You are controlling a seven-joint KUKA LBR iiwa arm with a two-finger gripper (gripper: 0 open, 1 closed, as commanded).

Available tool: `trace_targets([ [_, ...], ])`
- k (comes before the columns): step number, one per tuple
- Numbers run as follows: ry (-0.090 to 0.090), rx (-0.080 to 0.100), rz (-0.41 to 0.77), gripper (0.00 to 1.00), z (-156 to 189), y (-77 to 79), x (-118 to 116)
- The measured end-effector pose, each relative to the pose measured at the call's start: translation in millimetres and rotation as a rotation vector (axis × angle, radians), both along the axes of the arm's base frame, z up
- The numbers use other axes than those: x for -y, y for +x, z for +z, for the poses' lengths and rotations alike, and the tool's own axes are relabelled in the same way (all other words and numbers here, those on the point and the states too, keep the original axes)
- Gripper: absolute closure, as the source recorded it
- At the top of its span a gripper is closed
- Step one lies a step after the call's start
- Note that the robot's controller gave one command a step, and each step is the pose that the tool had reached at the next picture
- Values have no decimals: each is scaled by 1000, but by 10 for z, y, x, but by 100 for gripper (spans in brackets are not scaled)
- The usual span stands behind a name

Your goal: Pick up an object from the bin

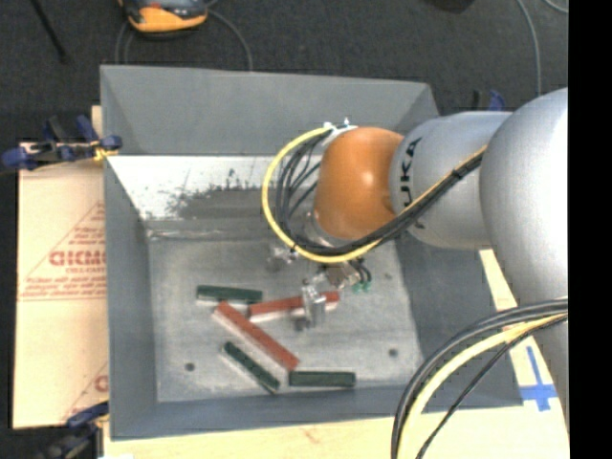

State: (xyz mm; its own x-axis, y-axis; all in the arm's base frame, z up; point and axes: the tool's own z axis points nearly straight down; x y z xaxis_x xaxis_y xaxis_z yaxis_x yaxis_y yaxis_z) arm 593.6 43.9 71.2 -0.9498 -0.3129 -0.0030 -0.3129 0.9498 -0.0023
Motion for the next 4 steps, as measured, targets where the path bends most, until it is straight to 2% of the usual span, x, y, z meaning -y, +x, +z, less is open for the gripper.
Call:
trace_targets([
  [1,0,0,0,100,0,0,0],
  [2,0,0,0,0,-2,-2,0],
  [3,0,1,0,100,4,4,0],
  [4,0,1,0,100,4,4,0],
])
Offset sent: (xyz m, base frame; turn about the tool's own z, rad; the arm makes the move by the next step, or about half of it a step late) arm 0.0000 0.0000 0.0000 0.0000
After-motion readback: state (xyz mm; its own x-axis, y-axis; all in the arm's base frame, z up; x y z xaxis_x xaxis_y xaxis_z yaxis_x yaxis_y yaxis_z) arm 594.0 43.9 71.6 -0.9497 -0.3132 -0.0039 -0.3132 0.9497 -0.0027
